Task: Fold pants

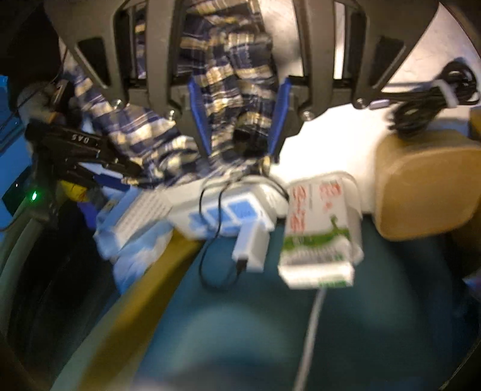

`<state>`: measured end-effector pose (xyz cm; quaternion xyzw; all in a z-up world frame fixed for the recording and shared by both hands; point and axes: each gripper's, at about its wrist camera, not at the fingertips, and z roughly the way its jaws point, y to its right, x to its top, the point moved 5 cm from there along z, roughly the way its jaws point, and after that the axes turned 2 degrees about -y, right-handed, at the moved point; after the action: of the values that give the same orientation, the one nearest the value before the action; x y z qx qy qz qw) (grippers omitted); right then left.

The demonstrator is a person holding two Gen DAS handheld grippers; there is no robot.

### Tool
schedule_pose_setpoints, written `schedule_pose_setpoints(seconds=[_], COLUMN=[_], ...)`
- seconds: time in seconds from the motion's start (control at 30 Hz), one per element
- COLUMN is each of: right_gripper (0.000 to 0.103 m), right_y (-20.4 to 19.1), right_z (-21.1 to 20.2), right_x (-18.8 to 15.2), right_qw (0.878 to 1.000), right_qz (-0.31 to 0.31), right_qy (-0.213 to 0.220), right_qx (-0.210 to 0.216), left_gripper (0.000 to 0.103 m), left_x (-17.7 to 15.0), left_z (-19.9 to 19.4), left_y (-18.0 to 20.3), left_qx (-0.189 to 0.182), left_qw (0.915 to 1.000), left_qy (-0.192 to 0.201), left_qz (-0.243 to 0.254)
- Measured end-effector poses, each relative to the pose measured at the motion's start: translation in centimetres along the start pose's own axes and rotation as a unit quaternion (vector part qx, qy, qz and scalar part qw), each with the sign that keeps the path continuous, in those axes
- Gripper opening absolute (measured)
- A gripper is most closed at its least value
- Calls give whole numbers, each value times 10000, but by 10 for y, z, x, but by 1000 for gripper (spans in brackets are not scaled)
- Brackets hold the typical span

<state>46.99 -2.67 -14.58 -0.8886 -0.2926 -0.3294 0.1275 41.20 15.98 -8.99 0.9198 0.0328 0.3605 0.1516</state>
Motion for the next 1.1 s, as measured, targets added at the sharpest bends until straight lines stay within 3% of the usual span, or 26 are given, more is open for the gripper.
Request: schedule_pose_setpoints(seconds=[0.13,0.27,0.33,0.37,0.43,0.5,0.63,0.8,0.97,1.03,1.1], right_gripper=[55,55,41,24,18,16,15,15,15,26,51], right_y=[-1,-21,-31,-36,-38,-36,-28,-28,-23,-27,-40], right_z=[-24,-41,-32,-22,-4,19,58,74,33,6,-18], right_x=[3,6,4,3,2,3,6,8,16,17,11], right_qw=[9998,9982,9973,9967,9955,9945,9924,9907,9948,9957,9947], right_qz=[35,-397,-629,-733,-849,-881,-907,-1020,-905,-833,-741], right_qy=[207,382,167,17,-193,-380,-675,-753,-336,-87,52], right_qx=[-30,225,334,336,373,424,478,485,318,397,708], left_gripper=[41,41,41,41,41,41,42,43,43,43,43], left_x=[8,-3,-10,-13,-14,-8,0,-2,3,4,-1], left_z=[-28,-13,3,15,33,50,73,81,34,11,-9], left_y=[-7,16,28,34,36,26,1,-12,-12,-12,-8], left_qx=[267,133,171,240,532,784,681,522,279,247,150], left_qw=[9989,9970,9929,9895,9839,9820,9880,9913,9968,9984,9993], left_qy=[370,-114,-349,-462,-555,-641,-815,-928,-584,-347,-161], left_qz=[59,758,1124,1346,1614,1596,1119,775,470,384,285])
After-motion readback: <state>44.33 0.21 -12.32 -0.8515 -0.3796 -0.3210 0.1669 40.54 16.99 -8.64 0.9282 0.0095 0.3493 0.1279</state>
